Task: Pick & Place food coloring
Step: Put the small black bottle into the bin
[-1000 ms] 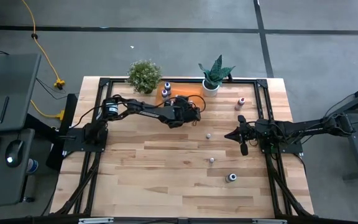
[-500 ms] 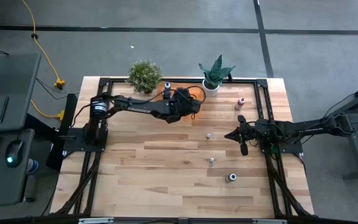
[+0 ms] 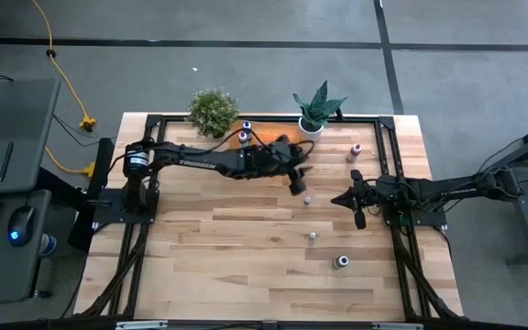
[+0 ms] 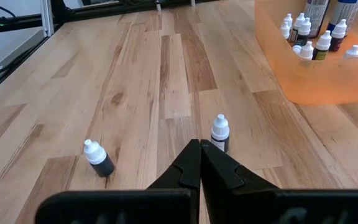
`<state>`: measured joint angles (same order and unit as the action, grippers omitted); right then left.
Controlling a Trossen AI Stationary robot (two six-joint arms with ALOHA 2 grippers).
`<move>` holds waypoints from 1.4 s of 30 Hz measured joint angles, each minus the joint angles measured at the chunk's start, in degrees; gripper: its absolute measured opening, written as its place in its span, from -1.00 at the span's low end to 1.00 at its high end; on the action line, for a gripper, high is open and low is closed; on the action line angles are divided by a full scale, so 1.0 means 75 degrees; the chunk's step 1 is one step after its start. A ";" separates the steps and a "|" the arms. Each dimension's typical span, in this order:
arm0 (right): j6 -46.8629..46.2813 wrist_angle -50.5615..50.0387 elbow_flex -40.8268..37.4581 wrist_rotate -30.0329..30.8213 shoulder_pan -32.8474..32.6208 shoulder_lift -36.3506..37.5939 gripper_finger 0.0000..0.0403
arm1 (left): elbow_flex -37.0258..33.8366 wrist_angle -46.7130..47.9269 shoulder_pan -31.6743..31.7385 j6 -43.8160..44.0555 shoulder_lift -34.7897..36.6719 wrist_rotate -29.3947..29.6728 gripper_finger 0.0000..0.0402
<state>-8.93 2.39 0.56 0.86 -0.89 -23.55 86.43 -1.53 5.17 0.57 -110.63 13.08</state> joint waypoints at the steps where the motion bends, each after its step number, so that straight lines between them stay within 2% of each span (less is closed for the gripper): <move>1: 0.0000 -0.0003 0.0000 0.0000 0.0000 0.0000 -1.00 | 0.0000 0.0012 -0.0001 -0.0118 0.0000 -0.0301 -0.29; 6: 0.0000 -0.0002 0.0000 0.0000 -0.0003 0.0000 -1.00 | 0.0228 0.0534 0.0016 -0.0521 -0.0019 -0.0732 -0.29; 15: 0.0000 0.0000 0.0003 0.0000 -0.0001 -0.0001 -1.00 | 0.2738 0.3022 0.0420 -0.0909 -0.0893 -0.1466 -0.29; 21: 0.0000 -0.0002 0.0000 0.0000 -0.0003 0.0000 -1.00 | 0.4000 0.3609 0.0790 -0.1468 -0.1627 -0.2157 -0.29; 27: 0.0000 0.0000 0.0000 0.0000 0.0000 -0.0003 -1.00 | 0.4923 0.3633 0.1039 -0.1819 -0.2353 -0.2994 -0.29; 30: 0.0000 -0.0003 0.0000 0.0000 -0.0002 -0.0001 -1.00 | 0.5356 0.3673 0.1121 -0.1885 -0.2710 -0.3100 -0.29; 32: 0.0000 0.0000 0.0000 0.0000 0.0000 0.0000 -1.00 | 0.5669 0.3420 0.1156 -0.1896 -0.3046 -0.3137 -0.29; 34: 0.0000 -0.0003 0.0000 0.0000 -0.0003 0.0000 -1.00 | 0.5824 0.3389 0.1217 -0.1842 -0.3230 -0.3551 -0.29; 36: 0.0000 0.0000 0.0002 0.0000 -0.0003 0.0000 -1.00 | 0.5924 0.2770 0.1232 -0.1826 -0.3440 -0.3839 -0.29; 42: 0.0000 -0.0001 0.0000 0.0000 -0.0001 0.0000 -1.00 | 0.5918 0.1633 0.1338 -0.1642 -0.3824 -0.3633 -0.29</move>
<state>-8.93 2.38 0.56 0.86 -0.89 -23.55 130.82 10.71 15.21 -11.74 -139.31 -14.16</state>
